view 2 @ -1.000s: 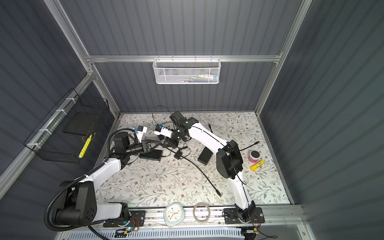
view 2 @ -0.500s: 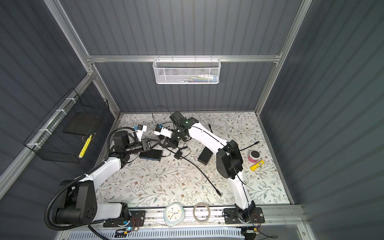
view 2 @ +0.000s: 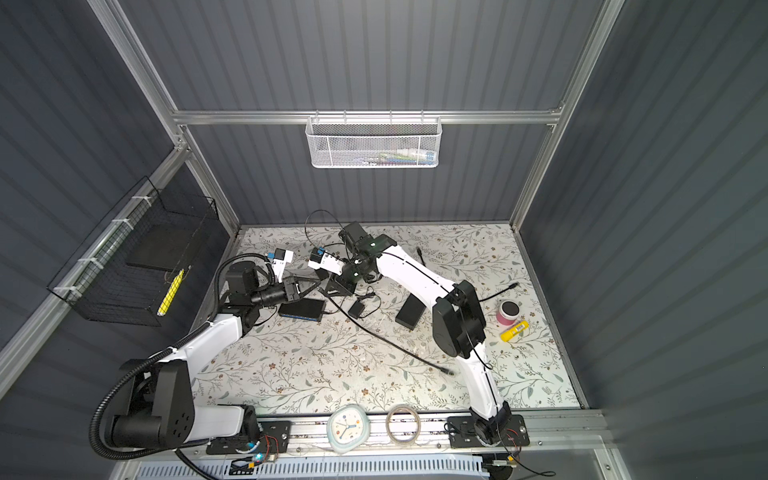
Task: Insert the plug into the switch port
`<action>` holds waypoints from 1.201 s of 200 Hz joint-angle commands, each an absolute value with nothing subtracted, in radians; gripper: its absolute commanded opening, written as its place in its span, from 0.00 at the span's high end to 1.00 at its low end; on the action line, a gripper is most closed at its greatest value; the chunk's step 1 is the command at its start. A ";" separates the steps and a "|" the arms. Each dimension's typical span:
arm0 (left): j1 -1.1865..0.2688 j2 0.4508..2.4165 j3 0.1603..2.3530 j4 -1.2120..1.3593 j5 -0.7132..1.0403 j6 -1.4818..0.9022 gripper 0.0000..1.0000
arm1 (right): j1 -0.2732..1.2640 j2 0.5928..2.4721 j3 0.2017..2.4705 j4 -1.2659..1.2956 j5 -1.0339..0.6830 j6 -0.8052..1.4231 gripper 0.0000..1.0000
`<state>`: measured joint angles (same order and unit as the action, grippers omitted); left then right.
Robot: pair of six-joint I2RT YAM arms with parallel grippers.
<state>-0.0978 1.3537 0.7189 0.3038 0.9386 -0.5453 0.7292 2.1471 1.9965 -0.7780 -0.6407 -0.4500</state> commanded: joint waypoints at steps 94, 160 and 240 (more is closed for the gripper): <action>-0.104 1.507 0.839 0.124 0.727 -0.733 0.94 | 0.728 1.800 1.516 -0.396 -0.178 -0.254 0.61; -0.105 1.424 0.835 -0.003 0.691 -0.709 0.93 | 0.782 1.889 1.513 -0.317 -0.213 -0.196 0.59; -0.104 1.408 0.817 -0.004 0.707 -0.701 0.93 | 0.805 1.982 1.591 -0.212 -0.432 -0.088 0.54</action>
